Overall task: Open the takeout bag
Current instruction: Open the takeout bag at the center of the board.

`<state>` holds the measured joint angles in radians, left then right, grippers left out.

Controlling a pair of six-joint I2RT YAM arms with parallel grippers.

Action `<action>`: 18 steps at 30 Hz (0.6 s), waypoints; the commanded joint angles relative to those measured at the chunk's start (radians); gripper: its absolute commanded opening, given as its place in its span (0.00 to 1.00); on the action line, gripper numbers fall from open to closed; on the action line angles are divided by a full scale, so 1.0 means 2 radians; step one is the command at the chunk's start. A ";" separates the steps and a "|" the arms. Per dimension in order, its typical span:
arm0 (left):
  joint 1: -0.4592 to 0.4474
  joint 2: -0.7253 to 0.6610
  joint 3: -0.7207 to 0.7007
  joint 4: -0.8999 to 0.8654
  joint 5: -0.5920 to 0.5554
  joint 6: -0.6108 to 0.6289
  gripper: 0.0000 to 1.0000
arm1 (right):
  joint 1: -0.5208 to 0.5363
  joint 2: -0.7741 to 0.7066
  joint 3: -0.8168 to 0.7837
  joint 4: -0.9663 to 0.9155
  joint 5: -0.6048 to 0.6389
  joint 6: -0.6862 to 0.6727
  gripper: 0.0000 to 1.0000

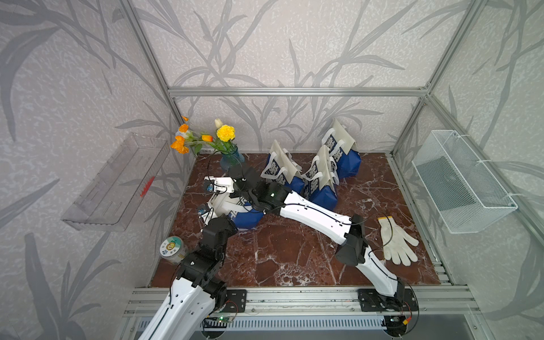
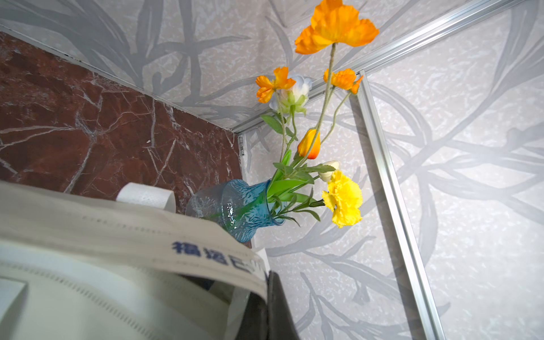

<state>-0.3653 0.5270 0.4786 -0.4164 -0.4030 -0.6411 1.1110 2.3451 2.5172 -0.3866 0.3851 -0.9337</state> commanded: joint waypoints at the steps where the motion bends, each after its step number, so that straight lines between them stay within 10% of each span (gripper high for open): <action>1: -0.005 0.007 -0.003 -0.099 -0.012 -0.001 0.00 | -0.012 -0.012 0.065 0.045 0.033 0.009 0.00; 11: -0.012 0.004 0.002 -0.101 -0.019 -0.001 0.00 | -0.020 -0.024 0.111 -0.054 -0.013 0.100 0.00; 18: -0.012 0.001 0.013 -0.044 -0.032 -0.002 0.00 | -0.022 -0.065 0.088 -0.166 -0.051 0.219 0.59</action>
<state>-0.3874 0.5236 0.4896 -0.5030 -0.4416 -0.6472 1.0760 2.3131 2.6995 -0.6277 0.3157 -0.6456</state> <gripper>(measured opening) 0.048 0.578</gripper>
